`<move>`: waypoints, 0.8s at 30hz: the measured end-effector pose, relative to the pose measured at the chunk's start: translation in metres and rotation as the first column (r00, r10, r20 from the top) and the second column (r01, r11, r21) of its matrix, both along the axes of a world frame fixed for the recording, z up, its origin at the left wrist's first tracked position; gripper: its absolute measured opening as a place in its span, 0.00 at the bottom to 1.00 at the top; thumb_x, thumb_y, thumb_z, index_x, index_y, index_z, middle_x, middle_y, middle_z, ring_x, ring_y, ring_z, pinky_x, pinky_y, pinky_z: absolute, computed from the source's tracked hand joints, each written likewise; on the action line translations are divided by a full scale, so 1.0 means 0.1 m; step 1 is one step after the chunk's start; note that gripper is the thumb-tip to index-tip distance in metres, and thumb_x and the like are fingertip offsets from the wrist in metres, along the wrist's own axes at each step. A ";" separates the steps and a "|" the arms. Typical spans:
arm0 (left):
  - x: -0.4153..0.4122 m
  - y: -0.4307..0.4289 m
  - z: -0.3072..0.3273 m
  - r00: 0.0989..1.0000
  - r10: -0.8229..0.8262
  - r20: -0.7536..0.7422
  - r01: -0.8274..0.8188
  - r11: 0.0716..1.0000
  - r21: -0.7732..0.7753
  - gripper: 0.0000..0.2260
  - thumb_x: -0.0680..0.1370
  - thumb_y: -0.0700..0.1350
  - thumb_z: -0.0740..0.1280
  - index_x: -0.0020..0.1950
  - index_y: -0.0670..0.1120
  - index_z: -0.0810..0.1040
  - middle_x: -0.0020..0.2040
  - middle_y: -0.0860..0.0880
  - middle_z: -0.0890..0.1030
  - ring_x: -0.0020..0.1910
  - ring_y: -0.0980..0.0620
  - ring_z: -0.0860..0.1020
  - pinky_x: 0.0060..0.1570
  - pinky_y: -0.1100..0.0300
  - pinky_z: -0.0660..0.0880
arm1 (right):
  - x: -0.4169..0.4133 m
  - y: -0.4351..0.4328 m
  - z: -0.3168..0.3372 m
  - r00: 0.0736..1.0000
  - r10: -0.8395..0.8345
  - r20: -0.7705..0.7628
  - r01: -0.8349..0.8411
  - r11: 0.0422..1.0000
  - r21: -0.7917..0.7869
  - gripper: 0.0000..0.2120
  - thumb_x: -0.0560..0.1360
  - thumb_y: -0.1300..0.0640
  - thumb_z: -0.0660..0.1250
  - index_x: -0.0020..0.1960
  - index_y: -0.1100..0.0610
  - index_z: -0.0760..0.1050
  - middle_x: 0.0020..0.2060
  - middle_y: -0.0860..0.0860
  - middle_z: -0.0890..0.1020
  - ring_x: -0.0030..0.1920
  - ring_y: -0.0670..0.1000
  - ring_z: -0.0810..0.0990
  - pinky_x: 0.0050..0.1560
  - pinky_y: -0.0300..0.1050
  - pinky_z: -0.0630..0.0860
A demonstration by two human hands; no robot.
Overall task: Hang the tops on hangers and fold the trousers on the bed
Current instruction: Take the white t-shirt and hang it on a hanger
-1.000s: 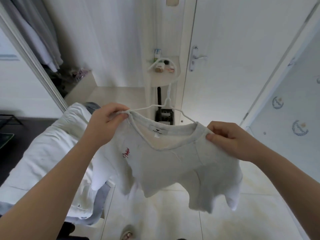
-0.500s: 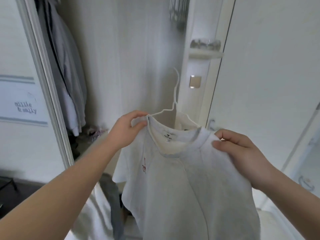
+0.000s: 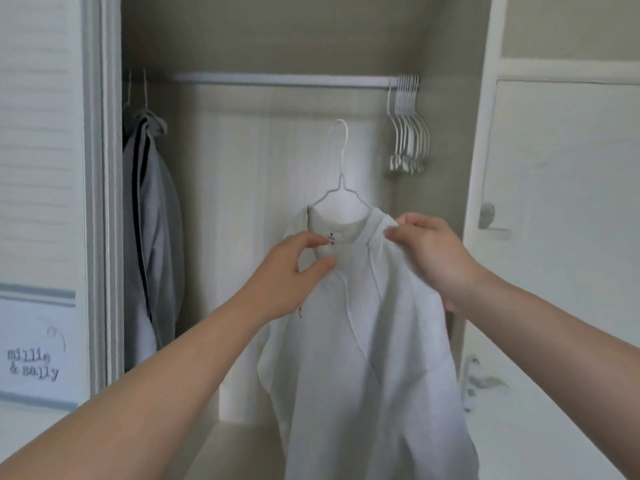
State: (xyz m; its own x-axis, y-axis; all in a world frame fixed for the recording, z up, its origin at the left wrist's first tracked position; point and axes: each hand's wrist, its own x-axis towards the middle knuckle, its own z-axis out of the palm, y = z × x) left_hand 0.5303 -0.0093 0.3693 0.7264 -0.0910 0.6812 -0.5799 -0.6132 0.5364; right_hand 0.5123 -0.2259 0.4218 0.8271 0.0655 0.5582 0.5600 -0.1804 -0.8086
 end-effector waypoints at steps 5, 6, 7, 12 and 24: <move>0.35 0.08 0.29 0.998 -0.033 0.046 0.038 0.993 -0.115 0.09 0.78 0.56 0.70 0.54 0.55 0.78 0.53 0.57 0.81 0.57 0.59 0.78 0.52 0.68 0.70 | 0.80 0.50 0.60 0.994 -0.069 0.090 0.070 0.998 -0.006 0.13 0.75 0.62 0.66 0.32 0.54 0.71 0.27 0.50 0.70 0.32 0.52 0.68 0.38 0.46 0.63; 0.43 0.09 0.34 0.998 -0.033 0.054 0.040 0.991 -0.128 0.09 0.77 0.57 0.71 0.53 0.55 0.78 0.51 0.56 0.81 0.55 0.59 0.78 0.53 0.65 0.72 | 0.95 0.58 0.70 0.992 -0.075 0.105 0.077 0.997 -0.012 0.10 0.74 0.62 0.66 0.35 0.55 0.71 0.29 0.52 0.70 0.34 0.52 0.68 0.39 0.47 0.63; 0.50 0.10 0.39 0.998 -0.032 0.060 0.039 0.990 -0.132 0.10 0.76 0.58 0.71 0.52 0.55 0.77 0.50 0.56 0.81 0.53 0.58 0.79 0.52 0.63 0.73 | 1.09 0.65 0.80 0.990 -0.081 0.114 0.083 0.996 -0.015 0.08 0.74 0.62 0.65 0.37 0.56 0.71 0.31 0.53 0.68 0.34 0.52 0.66 0.38 0.47 0.62; 0.83 0.14 0.63 0.999 0.014 0.053 -0.006 0.990 -0.141 0.16 0.71 0.65 0.73 0.49 0.56 0.76 0.46 0.57 0.81 0.43 0.60 0.80 0.40 0.68 0.75 | 1.74 0.98 1.24 0.987 -0.075 0.141 0.074 0.997 0.013 0.12 0.75 0.62 0.62 0.36 0.52 0.63 0.31 0.51 0.64 0.31 0.52 0.61 0.31 0.45 0.57; 1.66 0.09 1.16 0.901 0.410 0.145 -0.433 0.877 0.210 0.14 0.77 0.39 0.60 0.41 0.51 0.56 0.41 0.48 0.71 0.35 0.50 0.70 0.30 0.55 0.63 | 2.86 1.50 2.14 0.987 -0.091 0.130 0.073 0.988 0.139 0.10 0.78 0.59 0.62 0.57 0.62 0.74 0.47 0.57 0.76 0.45 0.58 0.74 0.47 0.47 0.70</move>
